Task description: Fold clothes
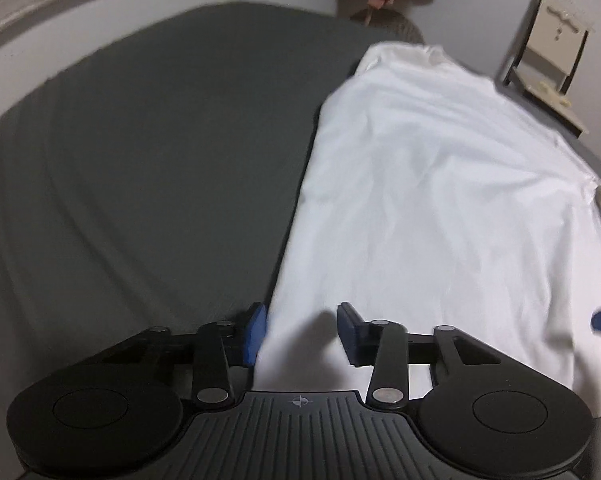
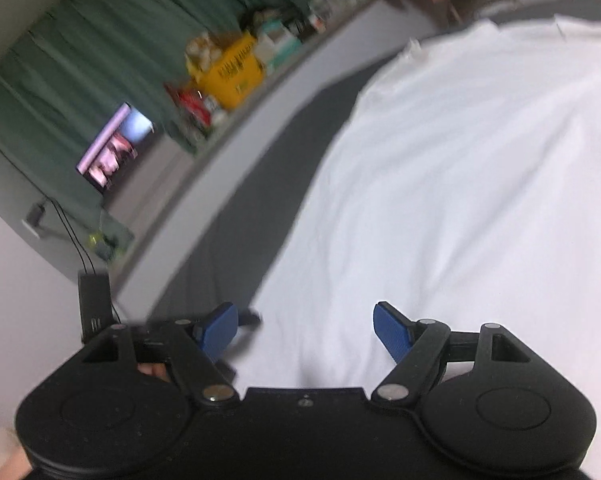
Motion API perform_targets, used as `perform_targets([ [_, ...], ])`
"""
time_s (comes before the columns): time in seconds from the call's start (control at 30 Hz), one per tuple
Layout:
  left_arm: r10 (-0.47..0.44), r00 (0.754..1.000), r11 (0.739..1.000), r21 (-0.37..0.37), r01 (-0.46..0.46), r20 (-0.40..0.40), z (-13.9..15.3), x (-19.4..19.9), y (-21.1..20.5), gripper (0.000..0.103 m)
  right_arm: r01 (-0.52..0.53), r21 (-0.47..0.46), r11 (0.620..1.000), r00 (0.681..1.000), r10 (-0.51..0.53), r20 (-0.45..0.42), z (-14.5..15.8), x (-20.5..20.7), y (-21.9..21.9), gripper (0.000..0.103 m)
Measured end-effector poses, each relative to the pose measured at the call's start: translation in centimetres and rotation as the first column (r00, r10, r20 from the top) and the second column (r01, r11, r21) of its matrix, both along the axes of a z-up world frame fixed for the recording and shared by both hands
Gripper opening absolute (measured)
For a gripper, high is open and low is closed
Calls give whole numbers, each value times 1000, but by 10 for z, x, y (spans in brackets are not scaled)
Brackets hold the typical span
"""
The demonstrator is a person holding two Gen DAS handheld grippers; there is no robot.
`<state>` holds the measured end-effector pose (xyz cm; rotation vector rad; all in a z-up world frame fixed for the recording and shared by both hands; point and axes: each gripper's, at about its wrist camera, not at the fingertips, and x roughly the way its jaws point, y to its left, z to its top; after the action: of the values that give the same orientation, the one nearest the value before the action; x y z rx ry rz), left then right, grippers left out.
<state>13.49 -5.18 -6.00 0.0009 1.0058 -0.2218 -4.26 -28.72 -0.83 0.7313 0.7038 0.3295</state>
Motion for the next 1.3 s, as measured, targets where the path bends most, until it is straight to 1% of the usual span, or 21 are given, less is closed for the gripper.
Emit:
perform_targets([
  [0.03, 6, 1000, 1000, 20, -6, 3, 3, -6, 2, 8, 1, 26, 1000, 1000, -1, -10, -2, -1, -1, 75],
  [0.07, 11, 1000, 999, 38, -12, 8, 5, -12, 5, 8, 4, 49, 999, 1000, -3, -17, -2, -2, -2, 75],
  [0.17, 22, 998, 999, 35, -24, 57, 14, -26, 7, 2, 4, 72, 997, 1000, -3, -13, -2, 1, -4, 75],
  [0.2, 29, 996, 999, 16, -30, 86, 18, -32, 7, 2, 4, 63, 998, 1000, -3, -9, -2, 1, -5, 75],
  [0.23, 28, 992, 999, -25, -25, 126, 26, -42, 7, 2, 7, 51, 999, 1000, -7, -6, -1, 1, -5, 75],
  [0.3, -7, 978, 997, -80, 24, 207, 36, -61, -4, 2, 17, 29, 999, 1000, -17, -2, -1, 1, -7, 75],
  [0.37, -103, 957, 992, -48, 120, 272, 48, -76, -32, 2, 44, 29, 999, 999, -44, 5, 0, -4, -11, 75],
  [0.43, -203, 933, 974, -37, 223, 298, 56, -89, -65, 2, 68, 40, 997, 997, -69, 22, 4, -7, -16, 75],
  [0.53, -342, 895, 928, -47, 370, 287, 51, -105, -117, 1, 111, 46, 993, 992, -113, 48, 11, -12, -31, 75],
  [0.57, -386, 880, 911, -35, 411, 277, 44, -109, -135, 1, 129, 47, 991, 990, -131, 47, 11, -13, -36, 75],
  [0.7, -491, 845, 865, 0, 502, 213, 20, -119, -179, 2, 199, 44, 979, 980, -199, -1, 2, -15, -53, 75],
  [0.73, -515, 834, 851, 4, 524, 197, 20, -122, -185, 2, 205, 42, 978, 979, -205, -12, -2, -15, -54, 75],
  [0.8, -543, 823, 837, 30, 546, 169, 21, -127, -190, 3, 213, 37, 976, 976, -212, -41, -7, -13, -55, 75],
  [1.0, -530, 832, 847, 65, 527, 163, 68, -131, -143, 4, 210, 70, 975, 977, -206, -63, -12, -10, -54, 75],
  [1.03, -478, 860, 877, 51, 477, 178, 79, -124, -123, 4, 211, 70, 975, 976, -207, -63, -13, -10, -55, 75],
  [1.07, -406, 895, 913, 28, 408, 183, 87, -111, -102, 7, 213, 74, 974, 976, -209, -65, -13, -11, -55, 75],
  [1.13, -266, 950, 963, 4, 269, 166, 90, -85, -63, 33, 214, 81, 973, 975, -208, -71, -15, -11, -56, 75],
  [1.17, -205, 968, 978, 6, 206, 145, 88, -73, -47, 66, 212, 82, 974, 976, -206, -75, -16, -10, -55, 75],
  [1.2, -158, 979, 987, -2, 160, 129, 84, -63, -33, 84, 209, 81, 974, 976, -203, -78, -16, -10, -54, 75],
  [1.23, -114, 987, 993, -9, 116, 112, 79, -54, -21, 84, 205, 79, 976, 977, -199, -79, -17, -9, -52, 75],
  [1.3, -89, 993, 995, -43, 93, 84, 71, -46, -9, 84, 195, 75, 978, 979, -189, -78, -17, -8, -50, 75],
])
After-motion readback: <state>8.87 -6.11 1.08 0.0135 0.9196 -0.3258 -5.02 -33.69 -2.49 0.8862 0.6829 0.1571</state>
